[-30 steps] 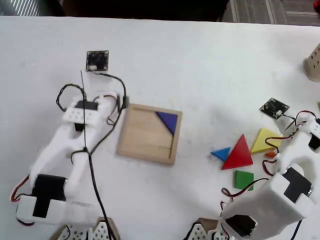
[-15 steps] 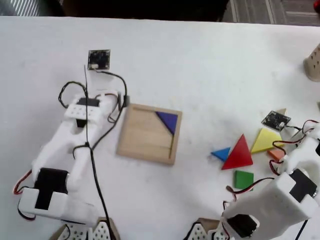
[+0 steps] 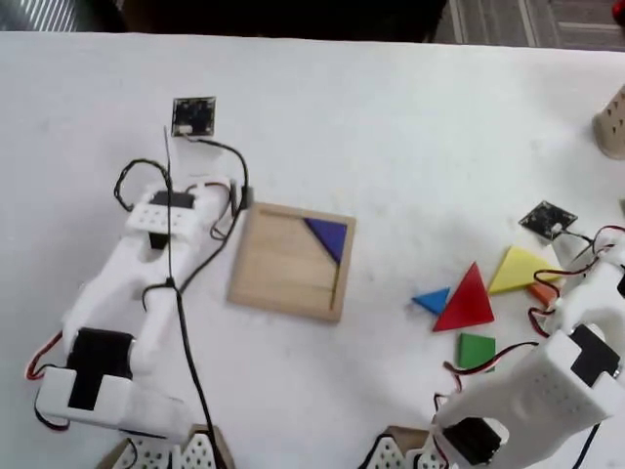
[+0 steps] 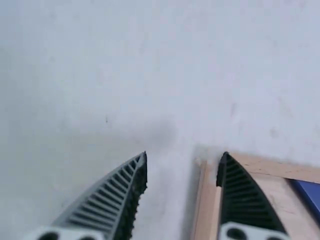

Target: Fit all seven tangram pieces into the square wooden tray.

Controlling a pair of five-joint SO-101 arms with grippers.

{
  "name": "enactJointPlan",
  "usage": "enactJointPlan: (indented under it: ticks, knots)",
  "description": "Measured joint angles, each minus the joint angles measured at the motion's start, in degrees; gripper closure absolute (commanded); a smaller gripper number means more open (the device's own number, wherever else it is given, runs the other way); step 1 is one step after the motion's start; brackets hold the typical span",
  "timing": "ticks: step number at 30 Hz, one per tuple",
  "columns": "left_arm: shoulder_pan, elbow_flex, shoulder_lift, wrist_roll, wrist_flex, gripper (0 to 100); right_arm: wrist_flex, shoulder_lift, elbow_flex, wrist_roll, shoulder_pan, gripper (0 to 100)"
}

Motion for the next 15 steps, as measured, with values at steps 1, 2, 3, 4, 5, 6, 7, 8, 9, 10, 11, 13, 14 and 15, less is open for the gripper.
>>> enactJointPlan:
  ticks: [1,2,3,4,5,6,7,8,9,10,11,13,14,15]
  knots:
    - [0.0,0.0,0.0,0.0,0.0,77,0.0,-0.09,0.0,-0.97,0.0,98.0]
    - [0.0,0.0,0.0,0.0,0.0,77,0.7,-0.62,0.0,-1.93,0.0,98.1]
    - [0.0,0.0,0.0,0.0,0.0,77,1.93,-1.67,0.44,-3.08,0.0,98.1]
    - [0.0,0.0,0.0,0.0,0.0,77,3.52,-2.9,0.79,-3.78,0.0,98.1]
    - [0.0,0.0,0.0,0.0,0.0,77,5.36,-4.22,0.97,-4.75,-0.09,98.1]
    - [0.0,0.0,0.0,0.0,0.0,77,7.82,-5.45,1.14,-5.98,-0.26,98.1]
    - [0.0,0.0,0.0,0.0,0.0,77,10.2,-6.68,1.14,-7.3,-0.44,98.1]
    - [0.0,0.0,0.0,0.0,0.0,77,12.84,-8.26,1.23,-8.62,-0.62,98.1]
    - [0.0,0.0,0.0,0.0,0.0,77,15.38,-10.11,1.23,-9.85,-1.05,98.1]
    - [0.0,0.0,0.0,0.0,0.0,77,18.2,-11.87,1.23,-10.81,-1.49,98.1]
    - [0.0,0.0,0.0,0.0,0.0,77,21.19,-13.54,1.23,-11.34,-1.93,98.1]
    - [0.0,0.0,0.0,0.0,0.0,77,26.37,-16.97,2.29,-11.69,-3.16,98.1]
    - [-0.09,0.0,0.0,0.0,0.0,77,28.48,-18.9,3.25,-11.96,-3.96,98.1]
    - [-0.09,0.0,0.0,0.0,0.0,77,29.89,-20.92,4.4,-12.22,-4.84,98.1]
